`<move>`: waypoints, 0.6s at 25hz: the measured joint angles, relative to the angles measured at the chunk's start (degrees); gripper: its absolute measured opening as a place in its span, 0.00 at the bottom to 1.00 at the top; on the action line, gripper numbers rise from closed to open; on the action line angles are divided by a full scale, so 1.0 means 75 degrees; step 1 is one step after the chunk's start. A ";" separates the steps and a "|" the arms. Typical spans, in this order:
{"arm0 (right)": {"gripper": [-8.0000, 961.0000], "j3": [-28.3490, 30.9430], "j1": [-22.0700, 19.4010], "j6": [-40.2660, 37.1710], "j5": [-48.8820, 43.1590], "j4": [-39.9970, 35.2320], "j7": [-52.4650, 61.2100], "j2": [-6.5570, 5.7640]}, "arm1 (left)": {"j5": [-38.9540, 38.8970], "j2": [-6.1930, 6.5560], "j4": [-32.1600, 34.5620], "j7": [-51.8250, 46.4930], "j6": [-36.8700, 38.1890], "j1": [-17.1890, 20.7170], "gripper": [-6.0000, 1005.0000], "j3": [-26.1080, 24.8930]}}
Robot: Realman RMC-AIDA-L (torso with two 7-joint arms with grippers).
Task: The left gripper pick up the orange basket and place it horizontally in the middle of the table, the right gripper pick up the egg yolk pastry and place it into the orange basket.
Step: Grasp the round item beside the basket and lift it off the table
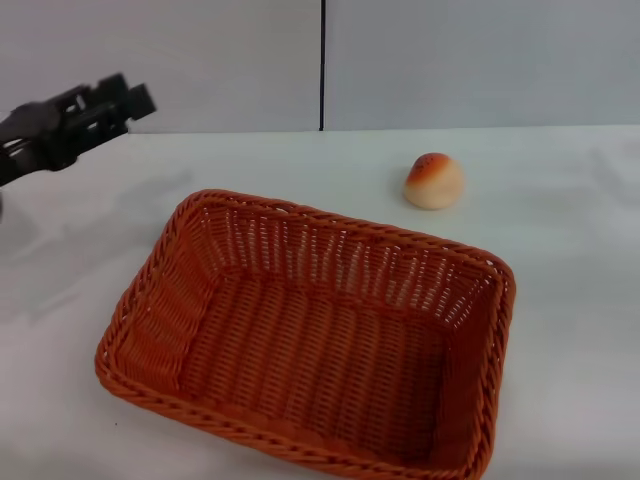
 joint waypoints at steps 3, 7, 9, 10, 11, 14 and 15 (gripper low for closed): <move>0.68 -0.1394 0.0253 -0.0126 -0.0510 -0.0894 0.2160 -0.0361 | -0.0216 0.0006 -0.0529 0.0820 -0.0014 -0.0129 0.64 -0.0071; 0.68 -0.2244 0.0689 -0.0304 -0.1232 -0.1583 0.3700 -0.0644 | -0.0936 -0.0029 -0.1212 0.2404 0.0145 -0.0162 0.64 0.0000; 0.68 -0.2567 0.1300 -0.0408 -0.2252 -0.1894 0.4598 -0.0829 | -0.1431 -0.0023 -0.1770 0.3380 0.0275 -0.0190 0.64 0.0016; 0.68 -0.2567 0.1300 -0.0408 -0.2252 -0.1894 0.4598 -0.0829 | -0.1431 -0.0023 -0.1770 0.3380 0.0275 -0.0190 0.64 0.0016; 0.68 -0.2783 0.1766 -0.0413 -0.3093 -0.1905 0.5073 -0.0922 | -0.1696 -0.0036 -0.2005 0.3915 0.0336 -0.0190 0.64 0.0016; 0.68 -0.3052 0.2161 -0.0380 -0.3718 -0.1883 0.5397 -0.0954 | -0.1919 -0.0045 -0.2279 0.4383 0.0418 -0.0185 0.64 0.0015; 0.68 -0.3220 0.2333 -0.0313 -0.3952 -0.1881 0.5510 -0.0951 | -0.2020 -0.0045 -0.2449 0.4633 0.0455 -0.0182 0.64 0.0011</move>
